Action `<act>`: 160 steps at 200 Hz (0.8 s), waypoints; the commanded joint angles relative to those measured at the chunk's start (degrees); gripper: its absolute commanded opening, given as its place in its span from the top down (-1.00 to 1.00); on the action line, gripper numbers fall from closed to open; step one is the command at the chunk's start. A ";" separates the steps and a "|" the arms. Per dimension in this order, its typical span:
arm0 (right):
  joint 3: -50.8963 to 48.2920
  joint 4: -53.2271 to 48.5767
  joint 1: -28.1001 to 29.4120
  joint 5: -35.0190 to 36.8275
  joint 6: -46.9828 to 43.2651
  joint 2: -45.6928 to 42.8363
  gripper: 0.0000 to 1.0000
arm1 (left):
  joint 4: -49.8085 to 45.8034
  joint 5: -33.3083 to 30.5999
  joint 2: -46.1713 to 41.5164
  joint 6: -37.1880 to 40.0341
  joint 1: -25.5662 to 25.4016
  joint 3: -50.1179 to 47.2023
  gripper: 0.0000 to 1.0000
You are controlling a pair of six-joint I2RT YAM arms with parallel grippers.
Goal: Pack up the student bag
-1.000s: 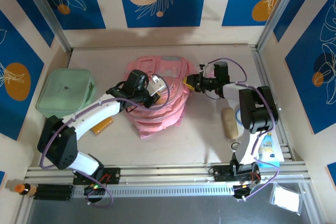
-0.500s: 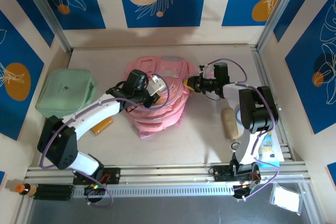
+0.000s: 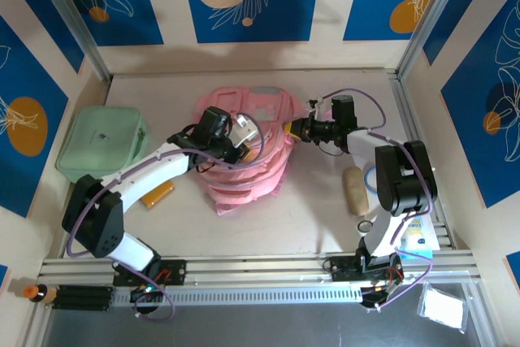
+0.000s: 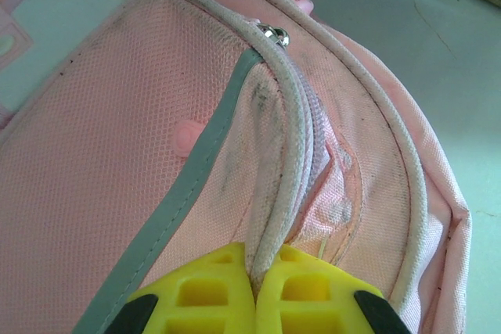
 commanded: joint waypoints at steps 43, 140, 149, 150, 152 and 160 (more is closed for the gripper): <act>-2.12 -12.09 3.37 5.90 -10.09 -7.70 1.00 | 2.95 0.62 1.37 -3.76 0.84 3.33 0.99; -7.00 -16.00 10.20 23.34 -21.12 -17.56 1.00 | 2.17 -3.05 3.27 -6.96 1.23 6.14 1.00; -7.71 -14.97 10.43 22.77 -21.31 -18.54 1.00 | 1.61 -3.56 3.82 -8.15 1.38 7.03 1.00; -7.79 -14.88 10.46 22.74 -21.37 -18.64 1.00 | 1.52 -3.57 3.86 -8.23 1.41 7.18 1.00; -7.89 -14.70 10.52 22.60 -21.41 -18.84 1.00 | 1.39 -3.57 4.00 -8.41 1.47 7.41 1.00; -8.21 -14.35 10.85 22.29 -21.98 -19.66 1.00 | 0.88 -3.49 4.48 -9.11 1.60 8.34 1.00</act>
